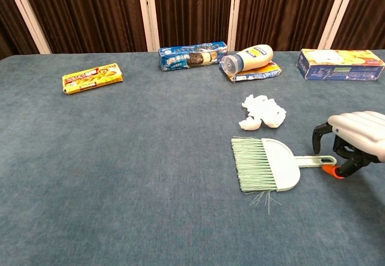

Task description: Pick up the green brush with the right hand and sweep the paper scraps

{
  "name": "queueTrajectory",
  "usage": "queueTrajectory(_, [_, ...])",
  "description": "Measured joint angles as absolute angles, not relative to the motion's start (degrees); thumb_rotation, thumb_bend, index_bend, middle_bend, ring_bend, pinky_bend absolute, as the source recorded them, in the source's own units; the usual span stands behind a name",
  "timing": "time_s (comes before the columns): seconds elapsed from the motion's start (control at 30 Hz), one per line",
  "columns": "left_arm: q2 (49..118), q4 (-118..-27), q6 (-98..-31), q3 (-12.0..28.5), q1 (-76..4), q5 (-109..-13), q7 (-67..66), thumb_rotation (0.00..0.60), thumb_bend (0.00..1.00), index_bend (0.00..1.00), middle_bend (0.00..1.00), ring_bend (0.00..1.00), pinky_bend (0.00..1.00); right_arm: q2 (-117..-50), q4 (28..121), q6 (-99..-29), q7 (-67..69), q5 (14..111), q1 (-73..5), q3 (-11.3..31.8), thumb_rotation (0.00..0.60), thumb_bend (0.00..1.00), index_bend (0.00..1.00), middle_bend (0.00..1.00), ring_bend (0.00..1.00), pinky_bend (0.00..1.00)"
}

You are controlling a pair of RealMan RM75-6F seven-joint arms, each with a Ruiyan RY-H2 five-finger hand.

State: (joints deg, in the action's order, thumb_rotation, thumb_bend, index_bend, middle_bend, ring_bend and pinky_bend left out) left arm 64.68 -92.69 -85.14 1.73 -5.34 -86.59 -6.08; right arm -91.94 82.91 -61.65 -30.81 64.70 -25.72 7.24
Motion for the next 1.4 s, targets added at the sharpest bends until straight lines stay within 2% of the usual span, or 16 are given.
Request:
queueTrajectory(0.53, [64.6,-92.8,-85.1,1.7,-5.4,-86.6,-5.8,0.600,0.09,0.00,0.00,0.00,0.00,-94.0,82.1,-61.9,-31.8,63.3,-26.4,6.7,0.600,0.39,0.47,0.95,1.00,0.95])
queueTrajectory(0.7, [64.5,-92.8,-85.1,1.7,-5.4,-86.5,-5.7,0.600,0.09,0.00,0.00,0.00,0.00,-94.5,81.4,-61.7,-32.2,62.3,-26.6,6.8,0.600,0.48,0.61,0.95,1.00,0.95])
queueTrajectory(0.9, [64.5,-92.8,-85.0,1.8,-5.4,-86.5,-5.6,0.600,0.09,0.00,0.00,0.00,0.00,-94.3,81.4,-61.7,-32.3,62.2,-26.8,6.6,0.600,0.51,0.75,0.95,1.00,0.95])
queueTrajectory(1.07, [64.6,-92.8,-85.0,1.7,-5.4,-86.5,-5.6,0.600,0.09,0.00,0.00,0.00,0.00,-93.6,82.1,-62.2,-32.1,62.9,-26.7,6.4,0.600,0.52,0.81,0.95,1.00,0.95])
queueTrajectory(1.4, [64.7,-92.6,-85.4,1.7,-5.4,-87.1,-5.4,0.600,0.09,0.00,0.00,0.00,0.00,-89.7,86.8,-64.4,-33.0,64.9,-27.4,7.6,0.600,0.56,0.85,0.95,1.00,0.95])
